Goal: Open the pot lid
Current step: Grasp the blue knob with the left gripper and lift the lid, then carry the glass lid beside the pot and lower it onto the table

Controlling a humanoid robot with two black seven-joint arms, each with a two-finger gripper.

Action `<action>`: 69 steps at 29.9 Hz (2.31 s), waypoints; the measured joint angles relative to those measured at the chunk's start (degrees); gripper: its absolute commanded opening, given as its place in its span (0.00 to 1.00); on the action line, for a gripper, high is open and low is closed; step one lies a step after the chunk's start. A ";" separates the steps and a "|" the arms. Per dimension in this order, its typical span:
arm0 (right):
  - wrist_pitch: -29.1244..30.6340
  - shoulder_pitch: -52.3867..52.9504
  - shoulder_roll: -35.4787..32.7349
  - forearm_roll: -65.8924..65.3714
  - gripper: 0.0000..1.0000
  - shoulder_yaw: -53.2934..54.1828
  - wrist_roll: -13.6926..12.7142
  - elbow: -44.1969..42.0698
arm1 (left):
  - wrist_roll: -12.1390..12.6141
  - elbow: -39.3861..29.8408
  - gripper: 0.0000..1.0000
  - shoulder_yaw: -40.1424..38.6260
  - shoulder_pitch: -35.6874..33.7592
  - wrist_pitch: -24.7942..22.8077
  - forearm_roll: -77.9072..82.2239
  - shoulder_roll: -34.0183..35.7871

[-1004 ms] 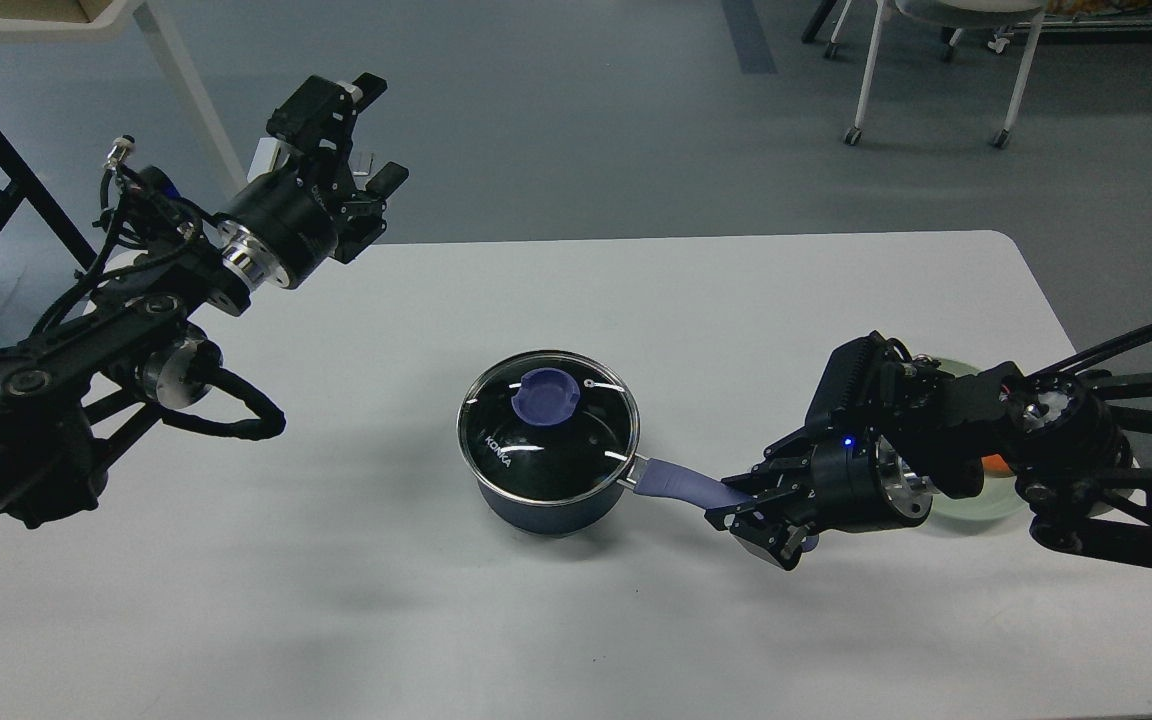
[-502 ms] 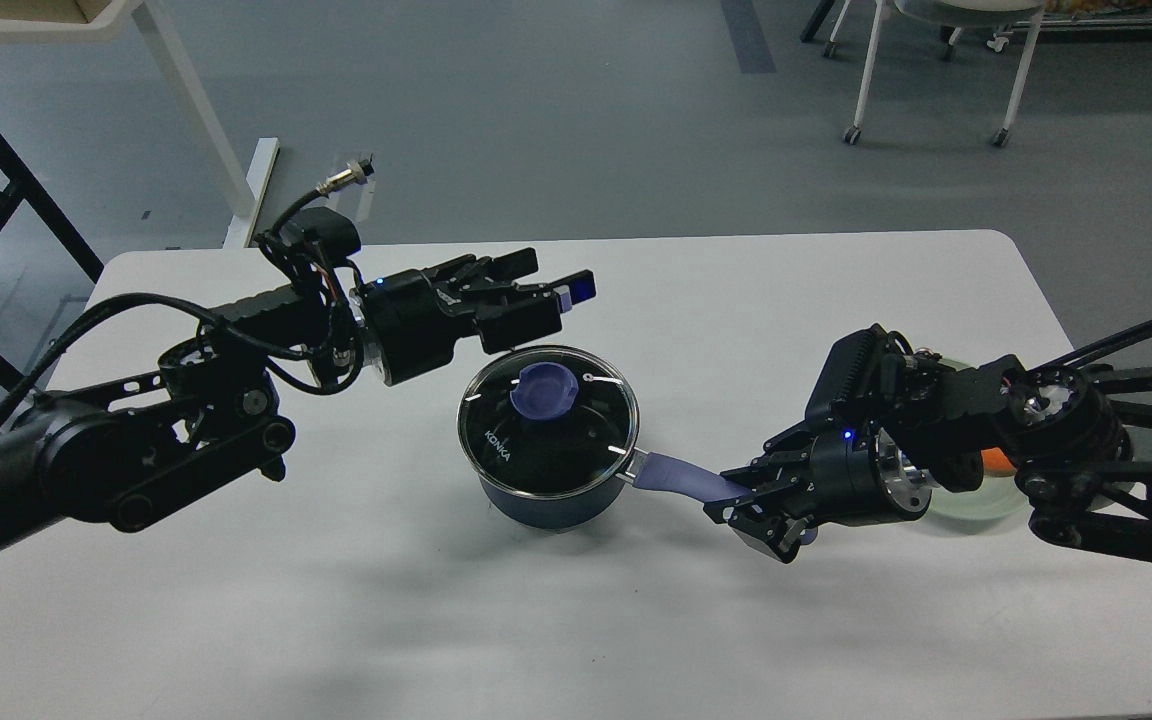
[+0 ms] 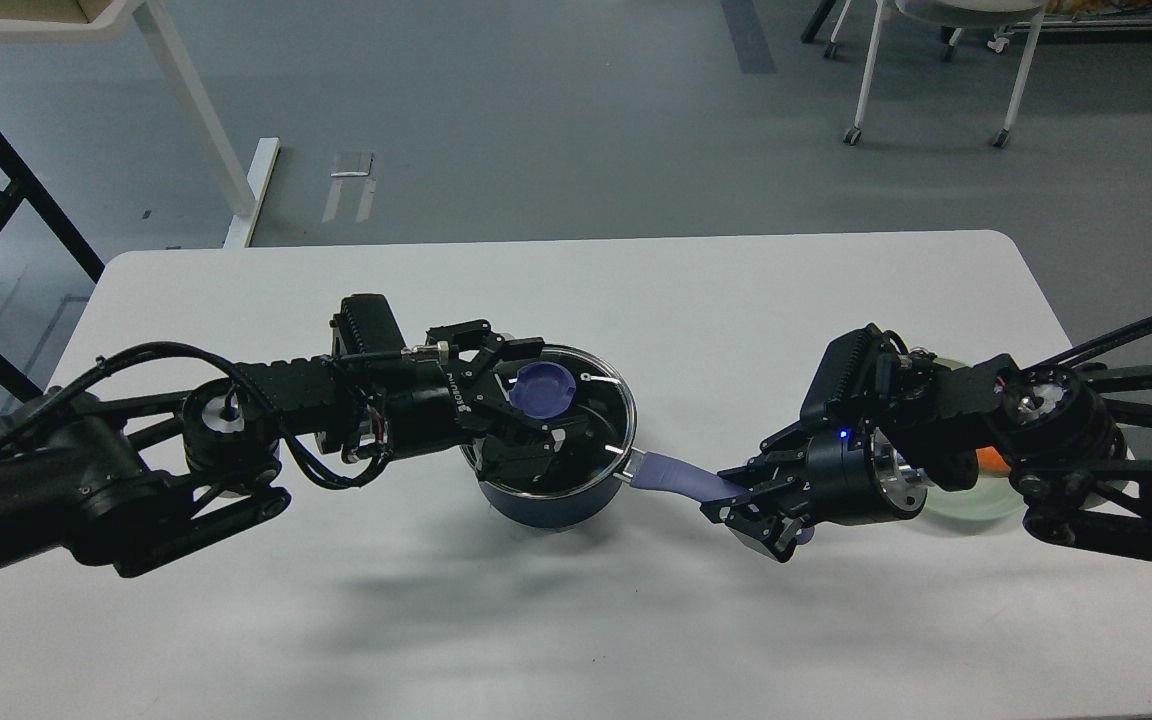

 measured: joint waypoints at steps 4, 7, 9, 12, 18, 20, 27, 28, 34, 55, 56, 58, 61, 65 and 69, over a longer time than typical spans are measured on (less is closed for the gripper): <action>0.00 0.05 0.46 0.00 0.22 0.00 0.02 -0.11 | -0.01 0.98 0.90 0.29 0.00 0.04 -0.36 -0.23; 0.00 0.05 0.59 0.00 0.22 0.00 0.02 -0.14 | -0.16 1.21 0.75 0.37 0.18 0.07 -0.57 -0.25; 0.00 0.08 0.77 0.00 0.22 0.00 0.02 -0.18 | -0.23 1.25 0.63 0.38 0.24 0.08 -0.65 -0.24; 0.00 0.10 0.87 0.00 0.22 0.00 0.02 -0.24 | -0.40 1.25 0.51 0.38 0.24 0.07 -0.76 -0.24; 0.00 0.10 0.90 0.00 0.23 0.00 0.04 -0.47 | -0.54 1.06 0.43 0.29 0.19 0.03 -0.80 0.18; 0.00 0.10 0.90 0.00 0.23 0.03 0.05 -0.59 | -0.61 0.92 0.42 0.23 0.05 0.01 -0.82 0.46; -0.11 -0.31 0.59 0.01 0.23 0.12 0.07 -0.68 | -0.91 -0.69 0.42 -0.05 -2.63 -0.01 -4.01 4.72; -0.11 -0.36 0.56 0.01 0.23 0.15 0.08 -0.67 | -0.95 -0.93 0.42 -0.05 -3.38 -0.02 -4.94 6.04; -0.10 -0.39 0.60 0.00 0.23 0.29 0.10 -0.71 | -3.21 -1.03 0.42 0.63 -5.08 -0.23 -7.10 15.23; -0.08 -0.01 0.79 0.00 0.23 0.55 0.10 -0.72 | -6.03 16.32 0.44 9.61 7.72 11.84 -11.49 20.25; -0.08 -0.07 0.78 0.00 0.23 0.55 0.10 -0.70 | -6.05 17.04 0.44 9.64 7.87 11.84 -11.51 19.77; -0.08 -0.25 0.68 0.02 0.23 0.55 0.10 -0.65 | -6.05 17.89 0.48 9.93 8.01 11.88 -11.61 19.17; -0.08 -0.40 0.51 0.07 0.23 0.55 0.11 -0.56 | -6.05 18.26 0.72 10.60 8.04 11.96 -11.72 18.88; -0.08 -0.44 0.48 0.07 0.23 0.54 0.11 -0.59 | -5.99 18.32 0.90 10.93 8.03 11.98 -11.79 18.67; -0.08 -0.44 0.60 0.06 0.36 0.53 0.11 -0.63 | -6.02 18.27 0.98 10.95 7.63 11.84 -14.21 18.65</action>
